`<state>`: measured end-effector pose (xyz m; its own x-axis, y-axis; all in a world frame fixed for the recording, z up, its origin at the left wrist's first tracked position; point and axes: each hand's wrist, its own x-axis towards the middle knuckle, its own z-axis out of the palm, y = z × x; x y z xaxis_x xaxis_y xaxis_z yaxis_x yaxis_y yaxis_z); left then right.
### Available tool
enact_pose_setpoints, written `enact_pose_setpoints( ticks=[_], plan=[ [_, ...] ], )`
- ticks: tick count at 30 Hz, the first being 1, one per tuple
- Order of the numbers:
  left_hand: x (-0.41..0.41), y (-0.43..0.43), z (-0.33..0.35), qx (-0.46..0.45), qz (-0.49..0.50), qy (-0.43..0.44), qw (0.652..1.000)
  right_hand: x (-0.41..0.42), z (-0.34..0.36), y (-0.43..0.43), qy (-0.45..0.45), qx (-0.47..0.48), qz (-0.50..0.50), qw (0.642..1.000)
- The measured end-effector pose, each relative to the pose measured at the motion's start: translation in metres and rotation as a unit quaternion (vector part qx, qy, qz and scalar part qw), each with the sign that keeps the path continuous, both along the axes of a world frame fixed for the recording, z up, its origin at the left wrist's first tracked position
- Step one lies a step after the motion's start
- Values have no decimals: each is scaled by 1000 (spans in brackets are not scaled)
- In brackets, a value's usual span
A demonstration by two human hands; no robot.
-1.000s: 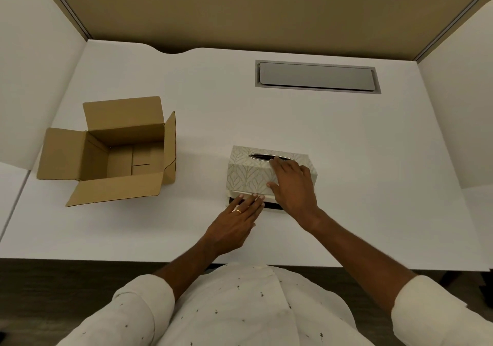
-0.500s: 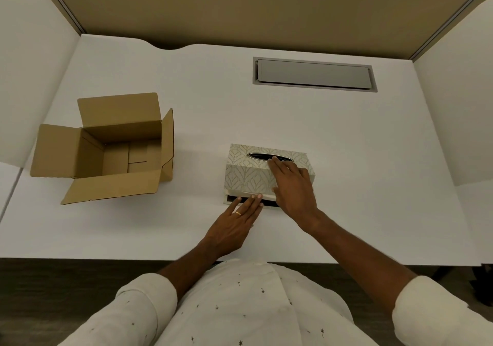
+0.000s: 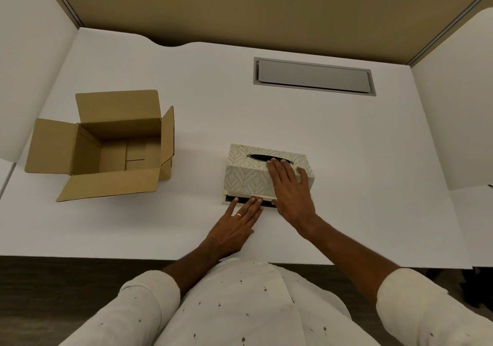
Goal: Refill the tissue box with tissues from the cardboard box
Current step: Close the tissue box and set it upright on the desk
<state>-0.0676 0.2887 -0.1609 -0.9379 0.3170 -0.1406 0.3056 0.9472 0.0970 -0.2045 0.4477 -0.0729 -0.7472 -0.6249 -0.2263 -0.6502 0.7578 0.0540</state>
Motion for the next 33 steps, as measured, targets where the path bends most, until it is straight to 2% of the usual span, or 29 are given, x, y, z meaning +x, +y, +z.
enact_pose_setpoints(
  ticks=[6,12,19,23,25,27,30,33],
  plan=[
    [-6,4,0,3,-37,-6,999,-5,-1,5,26,21,35,999],
    [-22,9,3,10,-70,-8,997,-15,3,4,7,28,55,998],
    [-21,7,4,4,-65,-35,997,-7,2,6,-8,24,40,999],
    [-8,-14,1,12,-34,-49,998,10,-6,15,-8,15,45,999],
    [-3,-28,2,14,-50,-53,997,18,-12,20,-2,1,48,999],
    [5,-37,0,33,-89,-41,995,23,-18,22,8,-17,45,999],
    [13,-40,10,85,-110,-85,987,28,-24,22,26,-39,42,998],
    [16,-39,22,135,-112,19,984,35,-30,25,42,-53,47,997]
  ],
)
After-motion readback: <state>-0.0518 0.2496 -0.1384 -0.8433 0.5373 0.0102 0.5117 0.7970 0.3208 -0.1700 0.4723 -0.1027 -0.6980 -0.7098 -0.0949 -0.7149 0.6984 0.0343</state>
